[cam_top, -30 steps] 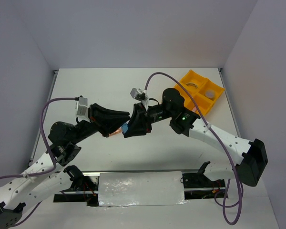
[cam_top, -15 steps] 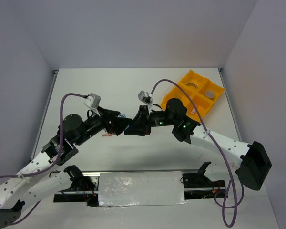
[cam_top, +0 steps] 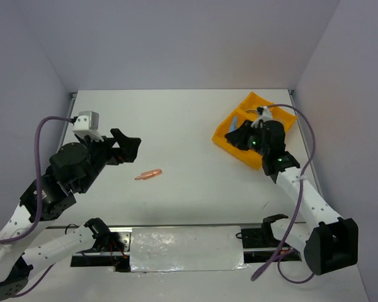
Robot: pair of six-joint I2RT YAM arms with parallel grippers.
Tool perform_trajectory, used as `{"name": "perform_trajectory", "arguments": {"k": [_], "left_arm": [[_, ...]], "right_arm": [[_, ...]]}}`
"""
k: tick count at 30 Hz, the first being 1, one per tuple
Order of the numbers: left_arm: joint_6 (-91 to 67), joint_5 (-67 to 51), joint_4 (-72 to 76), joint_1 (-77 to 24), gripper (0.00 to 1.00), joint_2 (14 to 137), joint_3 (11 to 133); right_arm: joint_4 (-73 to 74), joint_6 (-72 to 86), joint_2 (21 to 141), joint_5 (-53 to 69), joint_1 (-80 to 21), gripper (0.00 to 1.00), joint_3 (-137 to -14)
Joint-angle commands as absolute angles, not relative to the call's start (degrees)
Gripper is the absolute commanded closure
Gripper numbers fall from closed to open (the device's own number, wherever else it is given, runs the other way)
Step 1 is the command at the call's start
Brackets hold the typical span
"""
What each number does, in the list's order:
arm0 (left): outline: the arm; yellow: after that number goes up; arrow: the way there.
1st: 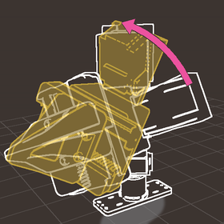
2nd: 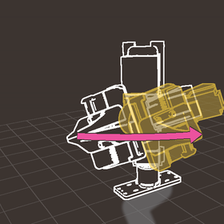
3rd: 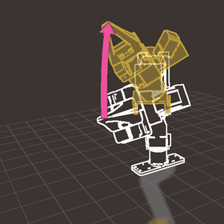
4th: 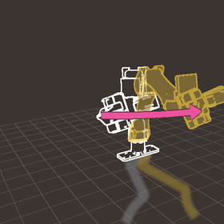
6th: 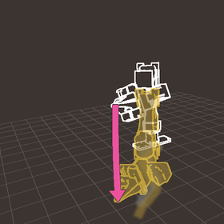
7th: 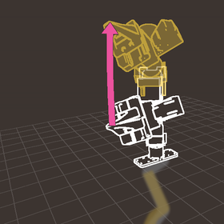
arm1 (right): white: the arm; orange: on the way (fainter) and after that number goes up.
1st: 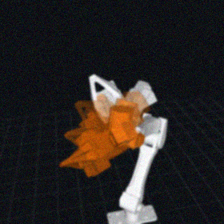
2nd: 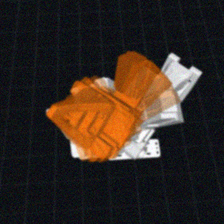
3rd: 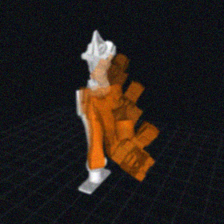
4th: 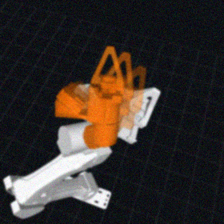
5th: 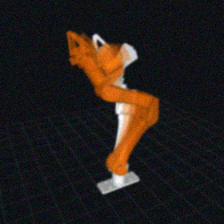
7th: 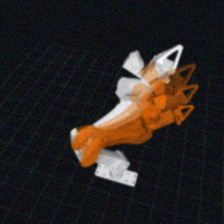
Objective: Sort the stationery into containers
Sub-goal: Place the pen in the storage box, then pick up the pen from the center of the board.
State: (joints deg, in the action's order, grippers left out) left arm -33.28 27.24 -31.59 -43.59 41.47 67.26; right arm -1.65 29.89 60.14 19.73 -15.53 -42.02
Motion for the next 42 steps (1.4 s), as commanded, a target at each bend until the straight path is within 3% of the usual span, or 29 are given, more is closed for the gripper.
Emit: {"name": "perform_trajectory", "arguments": {"k": [1,7,15,17,19,23,24,30,32,35,42], "left_arm": [[-29.80,29.18,-40.60,-43.59,0.01,41.22,65.23],[-29.62,30.06,-38.76,-43.59,0.01,38.41,55.21],[-29.53,29.01,-39.90,-43.33,0.01,40.26,55.11],[-29.53,29.09,-39.90,-43.42,0.01,39.82,54.76],[-29.45,28.92,-39.64,-43.33,0.01,39.47,54.58],[-29.44,28.30,-39.73,-43.42,0.01,39.46,54.58],[-29.53,28.21,-39.73,-43.33,0.01,39.55,54.58],[-30.76,29.09,-40.51,-43.24,0.01,40.60,55.02],[-31.81,30.58,-41.13,-42.54,0.01,41.22,55.46],[-33.83,33.30,-42.53,-40.17,0.01,41.66,55.90],[-38.84,39.45,-45.70,-35.69,0.01,40.26,56.34]], "right_arm": [[11.33,28.92,58.44,5.98,-5.65,1.00,-41.84],[14.41,27.68,63.10,2.73,3.86,0.96,-44.29],[11.69,28.92,73.20,3.69,4.83,0.87,-48.77],[11.25,29.18,74.61,5.09,5.01,0.62,-50.09],[11.86,29.44,75.67,4.84,5.01,0.45,-51.49],[12.83,29.18,74.80,4.48,5.01,0.37,-52.91],[13.35,29.01,74.45,4.83,5.01,0.31,-53.08],[6.90,26.72,64.98,13.69,3.52,0.30,-49.23],[3.79,23.22,62.76,21.57,-1.47,0.29,-47.38],[5.61,13.92,63.80,23.73,-14.03,0.28,-50.17],[16.42,-7.37,80.84,21.37,-40.67,0.22,-62.20]]}}
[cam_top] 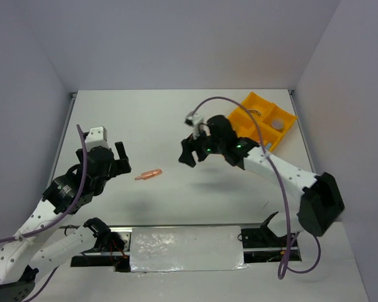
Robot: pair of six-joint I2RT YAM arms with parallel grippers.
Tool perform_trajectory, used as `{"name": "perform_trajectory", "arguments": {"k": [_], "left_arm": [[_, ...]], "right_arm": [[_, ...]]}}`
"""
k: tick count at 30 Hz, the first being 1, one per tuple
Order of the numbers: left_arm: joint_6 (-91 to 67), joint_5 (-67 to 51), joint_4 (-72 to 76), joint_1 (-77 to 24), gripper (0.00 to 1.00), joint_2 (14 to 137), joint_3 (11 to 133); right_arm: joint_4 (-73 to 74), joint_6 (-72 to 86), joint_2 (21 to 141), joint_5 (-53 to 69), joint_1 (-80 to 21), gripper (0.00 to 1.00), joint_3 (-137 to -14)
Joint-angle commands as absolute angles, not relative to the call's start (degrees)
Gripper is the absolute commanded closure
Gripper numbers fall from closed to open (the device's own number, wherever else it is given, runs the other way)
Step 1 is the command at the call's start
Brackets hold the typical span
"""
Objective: Sort the stationery into containers
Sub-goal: Pick up the pen from the center of the board.
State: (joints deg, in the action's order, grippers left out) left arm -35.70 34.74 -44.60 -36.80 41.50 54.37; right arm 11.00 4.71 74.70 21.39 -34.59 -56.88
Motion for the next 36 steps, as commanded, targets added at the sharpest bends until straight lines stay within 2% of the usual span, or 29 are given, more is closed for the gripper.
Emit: {"name": "perform_trajectory", "arguments": {"k": [1,6,10,14,22,30,33,36], "left_arm": [[-39.28,40.16,-46.40,-35.07,0.01,39.47,56.34],[-40.96,44.56,-47.03,-32.70,0.01,34.73,55.99],[-39.47,43.86,-45.44,-32.61,0.01,32.00,55.20],[-37.71,42.72,-43.86,-32.43,0.01,31.73,54.84],[-34.98,38.77,-41.84,-29.97,0.01,34.28,54.84],[-32.78,34.11,-39.55,-26.63,0.01,34.28,54.05],[-32.43,33.40,-39.29,-26.46,0.01,34.36,53.96],[-32.17,33.05,-39.20,-26.28,0.01,34.80,53.96]], "right_arm": [[16.96,-10.17,83.12,21.01,-42.78,0.22,-63.79],[18.36,-19.22,98.59,18.11,-50.61,0.23,-76.34],[24.94,-26.53,110.70,19.16,-52.21,0.24,-87.25],[30.66,-31.19,117.94,18.20,-53.43,0.26,-96.31],[31.11,-35.42,123.83,16.87,-54.14,0.27,-98.09],[22.68,-34.28,126.38,15.73,-54.76,0.30,-94.05],[22.59,-33.93,127.26,16.43,-54.84,0.35,-94.66],[24.95,-33.92,128.58,16.96,-54.84,0.50,-96.76]]}}
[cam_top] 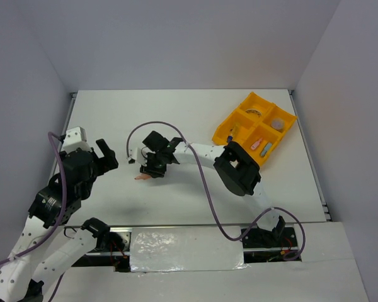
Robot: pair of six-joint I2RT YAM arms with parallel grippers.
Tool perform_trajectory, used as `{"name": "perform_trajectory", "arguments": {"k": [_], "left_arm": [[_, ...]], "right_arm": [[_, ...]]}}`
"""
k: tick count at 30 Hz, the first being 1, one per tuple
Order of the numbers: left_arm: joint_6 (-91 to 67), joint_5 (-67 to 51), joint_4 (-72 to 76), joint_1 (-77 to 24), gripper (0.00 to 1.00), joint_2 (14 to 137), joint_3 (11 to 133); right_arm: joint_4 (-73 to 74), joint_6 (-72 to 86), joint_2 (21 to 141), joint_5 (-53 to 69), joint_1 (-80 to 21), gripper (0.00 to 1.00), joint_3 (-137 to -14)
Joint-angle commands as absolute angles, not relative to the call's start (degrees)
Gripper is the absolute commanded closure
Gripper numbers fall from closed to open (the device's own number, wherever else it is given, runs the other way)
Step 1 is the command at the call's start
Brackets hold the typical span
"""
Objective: Sort the stationery into containers
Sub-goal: Pick up the pen from the center of the board.
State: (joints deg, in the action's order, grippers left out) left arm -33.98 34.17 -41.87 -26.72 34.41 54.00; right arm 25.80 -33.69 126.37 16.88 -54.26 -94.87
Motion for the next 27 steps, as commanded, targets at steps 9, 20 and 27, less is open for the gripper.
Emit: {"name": "perform_trajectory", "arguments": {"k": [9,20,27], "left_arm": [[-31.82,32.17,-38.67,-25.84,0.01,34.45,53.88],[-35.94,18.74,-33.76,-25.75,0.01,32.00,50.90],[-46.38,-6.31,-4.34,-25.75,0.01,30.14,34.13]], "right_arm": [[22.78,-29.37,125.35,18.81,-54.84,0.85,-91.16],[-12.21,4.89,93.91,1.82,-53.35,0.95,-54.16],[-5.47,25.29,82.72,-10.53,-53.79,1.00,-48.08]]}}
